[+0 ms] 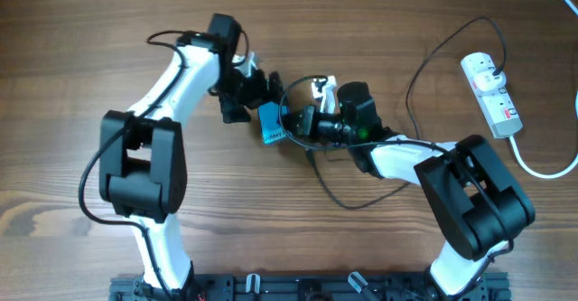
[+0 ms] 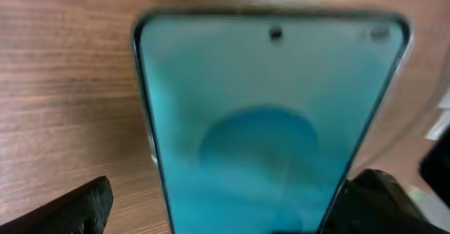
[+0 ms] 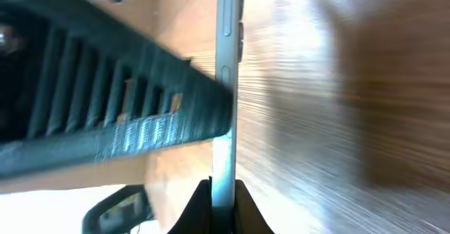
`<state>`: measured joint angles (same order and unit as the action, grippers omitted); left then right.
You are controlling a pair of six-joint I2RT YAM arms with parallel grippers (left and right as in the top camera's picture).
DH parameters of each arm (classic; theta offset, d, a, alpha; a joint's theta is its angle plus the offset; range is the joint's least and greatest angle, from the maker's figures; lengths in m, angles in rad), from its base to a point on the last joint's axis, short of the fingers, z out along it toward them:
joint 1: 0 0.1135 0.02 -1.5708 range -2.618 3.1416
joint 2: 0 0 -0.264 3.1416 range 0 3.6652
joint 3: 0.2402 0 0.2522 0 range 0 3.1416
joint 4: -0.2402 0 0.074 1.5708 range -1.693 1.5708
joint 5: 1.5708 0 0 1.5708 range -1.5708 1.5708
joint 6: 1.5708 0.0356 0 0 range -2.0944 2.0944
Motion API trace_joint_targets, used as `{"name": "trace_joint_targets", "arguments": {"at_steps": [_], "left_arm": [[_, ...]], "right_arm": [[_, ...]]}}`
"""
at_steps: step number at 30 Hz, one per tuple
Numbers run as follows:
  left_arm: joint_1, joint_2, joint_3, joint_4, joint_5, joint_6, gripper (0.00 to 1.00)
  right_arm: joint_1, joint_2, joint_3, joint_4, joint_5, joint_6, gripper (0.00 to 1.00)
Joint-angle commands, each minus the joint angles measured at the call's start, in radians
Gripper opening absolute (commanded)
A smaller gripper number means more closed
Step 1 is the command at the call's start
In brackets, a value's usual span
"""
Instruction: Plug charger to phone and switch on socket
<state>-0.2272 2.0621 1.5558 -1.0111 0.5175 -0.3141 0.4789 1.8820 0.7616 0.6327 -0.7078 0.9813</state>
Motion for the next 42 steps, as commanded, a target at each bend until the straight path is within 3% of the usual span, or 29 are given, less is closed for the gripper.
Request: {"name": "trace_joint_targets", "arguments": {"at_steps": [1,6,11,18,28,37,42], "left_arm": [[0.103,-0.067,-0.005,0.046,0.385,0.148,1.0],[0.18,-0.086,-0.005,0.121,0.749,0.208,0.99],[0.19,-0.087,-0.005,0.171,1.039,0.259,0.86],[0.146,-0.087,-0.005,0.171,1.042,0.259,0.72],[0.146,-0.087,-0.005,0.176,1.043,0.259,0.72],[0.168,-0.087,-0.005,0.212,1.059,0.257,0.69],[0.188,-0.087,-0.005,0.212,1.059,0.254,0.54]], "right_arm": [[-0.03,-0.003,0.026,0.145,-0.159,0.101,0.04],[-0.035,-0.003,0.026,0.363,-0.211,0.296,0.04],[-0.035,-0.003,0.026,0.484,-0.187,0.38,0.04],[-0.035,-0.003,0.026,0.48,-0.103,0.383,0.04],[-0.035,-0.003,0.026,0.481,0.039,0.471,0.04],[-0.035,-0.003,0.026,0.472,0.049,0.484,0.04],[-0.034,-0.003,0.026,0.454,0.019,0.484,0.04]]}}
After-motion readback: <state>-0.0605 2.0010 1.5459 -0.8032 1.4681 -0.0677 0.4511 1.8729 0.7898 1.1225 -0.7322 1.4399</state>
